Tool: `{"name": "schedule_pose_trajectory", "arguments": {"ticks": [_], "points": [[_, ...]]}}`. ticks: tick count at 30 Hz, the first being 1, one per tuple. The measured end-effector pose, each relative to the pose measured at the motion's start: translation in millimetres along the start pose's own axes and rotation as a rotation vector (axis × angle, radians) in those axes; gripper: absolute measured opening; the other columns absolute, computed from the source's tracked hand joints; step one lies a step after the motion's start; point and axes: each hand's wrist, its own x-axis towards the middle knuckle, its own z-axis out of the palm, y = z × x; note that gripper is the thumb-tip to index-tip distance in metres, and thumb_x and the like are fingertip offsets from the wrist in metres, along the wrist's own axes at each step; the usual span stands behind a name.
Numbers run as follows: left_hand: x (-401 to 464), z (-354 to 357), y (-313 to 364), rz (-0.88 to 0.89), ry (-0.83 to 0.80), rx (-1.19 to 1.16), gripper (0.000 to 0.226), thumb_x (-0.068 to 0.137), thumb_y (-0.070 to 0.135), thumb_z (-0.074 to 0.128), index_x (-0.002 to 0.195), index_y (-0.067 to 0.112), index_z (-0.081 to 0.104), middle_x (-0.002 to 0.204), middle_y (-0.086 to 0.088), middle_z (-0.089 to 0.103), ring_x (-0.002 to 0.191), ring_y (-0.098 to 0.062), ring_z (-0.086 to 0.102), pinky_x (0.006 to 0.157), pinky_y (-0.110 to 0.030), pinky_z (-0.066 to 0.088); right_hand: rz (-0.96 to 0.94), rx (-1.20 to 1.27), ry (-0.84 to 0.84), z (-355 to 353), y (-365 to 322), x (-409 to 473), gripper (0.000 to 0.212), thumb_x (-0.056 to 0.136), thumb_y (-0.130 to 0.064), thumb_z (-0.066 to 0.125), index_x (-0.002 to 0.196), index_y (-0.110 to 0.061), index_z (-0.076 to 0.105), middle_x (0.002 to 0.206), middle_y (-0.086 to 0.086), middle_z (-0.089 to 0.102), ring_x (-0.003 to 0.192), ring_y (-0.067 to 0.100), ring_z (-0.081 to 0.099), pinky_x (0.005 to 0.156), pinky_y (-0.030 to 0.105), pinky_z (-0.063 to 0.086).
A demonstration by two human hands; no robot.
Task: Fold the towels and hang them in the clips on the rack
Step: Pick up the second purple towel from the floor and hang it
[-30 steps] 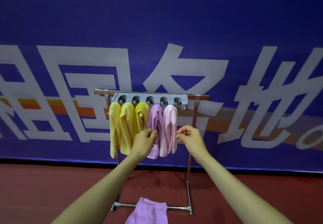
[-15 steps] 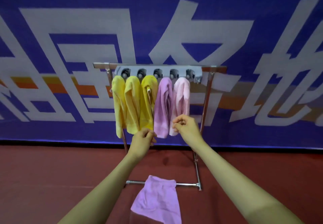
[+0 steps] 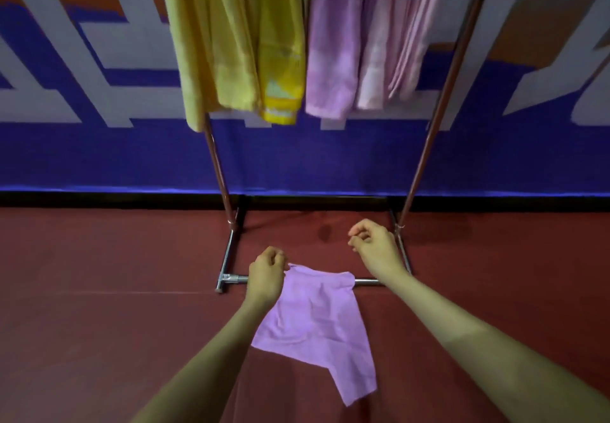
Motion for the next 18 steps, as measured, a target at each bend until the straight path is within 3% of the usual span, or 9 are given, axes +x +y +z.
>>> {"name": "schedule_pose_trajectory", "arguments": {"ticks": [4,7,12,18], "points": [[15.9,57.8,-102.1,-0.072,0.040,-0.022,0.025,0.094,0.010,0.039,0.076,0.018,0.055,0.076,0.000,0.064,0.078,-0.022,0.058,0.068,-0.029,0.038,0.002,-0.039,0.035,61.0,94.3,0.7,0.022,0.076,0.003,0.058,0.072,-0.018,0.062,0.065,0.007,0.062,0.065,0.026,0.060,0.064,0.028,0.044],[19.9,94.0,-160.5,-0.120,0.092,-0.006,0.020,0.095,0.011,0.038,0.088,0.013,0.057,0.086,-0.004,0.064,0.082,-0.022,0.054,0.071,-0.028,0.035,0.008,-0.057,0.039,95.3,152.9,0.7,0.017,0.077,0.006,0.056,0.080,-0.007,0.065,0.068,0.004,0.060,0.067,0.020,0.054,0.062,0.024,0.039],[27.3,136.6,-236.4,-0.126,0.008,0.148,0.021,0.094,0.012,0.040,0.082,0.010,0.057,0.082,-0.001,0.060,0.082,-0.025,0.055,0.069,-0.030,0.037,0.012,-0.200,-0.063,135.5,220.3,1.9,0.023,0.076,0.006,0.049,0.077,-0.012,0.062,0.067,0.002,0.056,0.068,0.023,0.053,0.065,0.029,0.041],[41.4,122.4,-264.4,-0.159,0.070,0.323,0.024,0.094,0.012,0.039,0.071,0.012,0.046,0.076,-0.004,0.052,0.079,-0.026,0.050,0.069,-0.031,0.036,0.021,-0.356,-0.179,154.6,264.5,-12.0,0.024,0.077,0.003,0.046,0.087,-0.012,0.063,0.093,0.011,0.067,0.089,0.034,0.061,0.075,0.038,0.048]]}}
